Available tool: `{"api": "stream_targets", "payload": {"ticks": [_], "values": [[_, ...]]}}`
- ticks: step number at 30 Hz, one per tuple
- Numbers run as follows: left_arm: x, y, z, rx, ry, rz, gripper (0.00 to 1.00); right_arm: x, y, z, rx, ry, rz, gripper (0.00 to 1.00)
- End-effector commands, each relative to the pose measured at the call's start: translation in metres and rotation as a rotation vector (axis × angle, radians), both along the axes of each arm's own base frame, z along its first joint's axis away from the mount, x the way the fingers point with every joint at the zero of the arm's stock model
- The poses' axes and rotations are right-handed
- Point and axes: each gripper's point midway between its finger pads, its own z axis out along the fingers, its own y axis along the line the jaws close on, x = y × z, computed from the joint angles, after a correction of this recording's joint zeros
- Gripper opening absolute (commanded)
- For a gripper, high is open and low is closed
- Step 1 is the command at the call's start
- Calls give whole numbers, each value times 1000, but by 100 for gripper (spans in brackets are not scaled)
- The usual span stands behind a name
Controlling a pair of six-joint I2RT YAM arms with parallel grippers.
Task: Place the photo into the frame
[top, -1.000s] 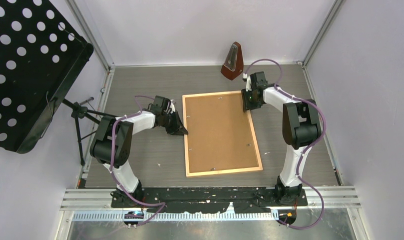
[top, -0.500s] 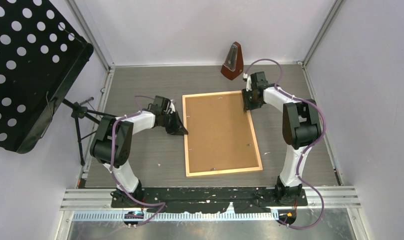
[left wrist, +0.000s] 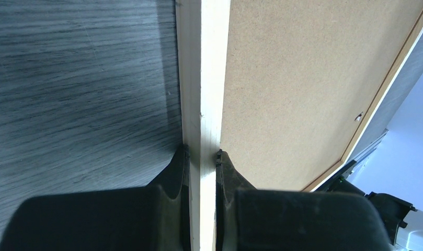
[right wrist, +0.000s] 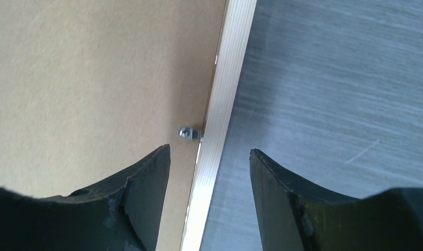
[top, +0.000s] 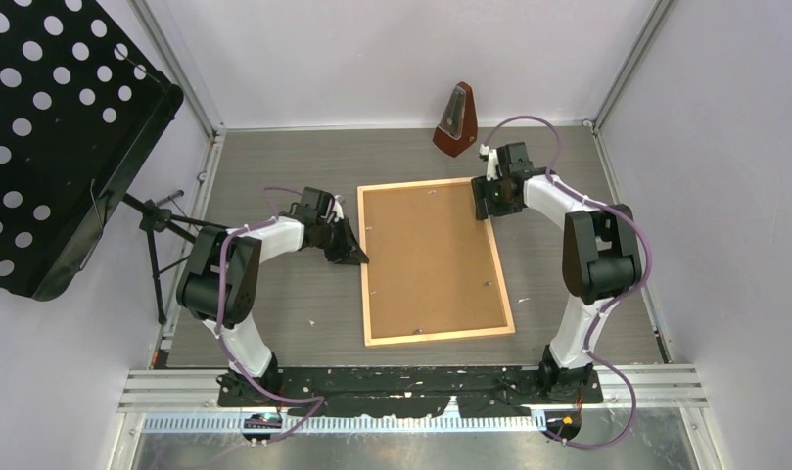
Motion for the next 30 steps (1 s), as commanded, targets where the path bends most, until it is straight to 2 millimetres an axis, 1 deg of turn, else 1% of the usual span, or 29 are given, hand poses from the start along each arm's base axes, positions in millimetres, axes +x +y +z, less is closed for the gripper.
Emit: {"api": "stream_targets", "payload": {"ticks": [1,2,3,4,5,6,7,8,9,10,12,16,17,18,19,23,24,26,30], "values": [[-37,22,-52,131,168,9,0,-10,0,38,23,-101,50,64],[-36,22,-51,129,168,9,0,-14,-3,40,15,-106,65,64],[-36,21,-50,122,167,7,0,-24,-4,41,17,-105,79,64],[-35,20,-50,113,168,7,0,-28,-6,42,3,-109,106,64],[-36,19,-50,108,171,6,0,-39,-8,42,-5,-103,120,64],[-36,18,-50,103,173,5,0,-43,-11,48,-21,-123,143,64],[-36,18,-50,102,176,5,0,-54,-12,43,-28,-100,159,65],[-36,18,-50,101,177,5,0,-58,-14,50,-39,-122,185,65],[-36,18,-51,100,178,5,0,-69,-15,44,-49,-100,216,65],[-36,18,-51,101,179,5,0,-77,-16,48,-52,-99,237,65],[-35,18,-51,101,178,6,0,-94,-16,46,-55,-77,289,67],[-34,17,-50,96,175,5,0,-116,-20,43,-75,-63,361,68],[-33,17,-50,95,173,7,0,-118,-20,44,-83,-71,380,70],[-33,17,-50,94,172,5,0,-124,-21,40,-83,-57,389,71],[-33,17,-49,93,172,6,0,-126,-21,41,-89,-65,403,72],[-32,18,-50,91,172,9,0,-137,-20,33,-82,-55,436,75],[-31,19,-50,91,170,10,0,-140,-19,30,-70,-50,444,78],[-31,19,-50,90,171,14,0,-144,-16,27,-55,-50,454,81],[-31,20,-49,87,169,16,0,-148,-13,24,-38,-59,469,83]]}}
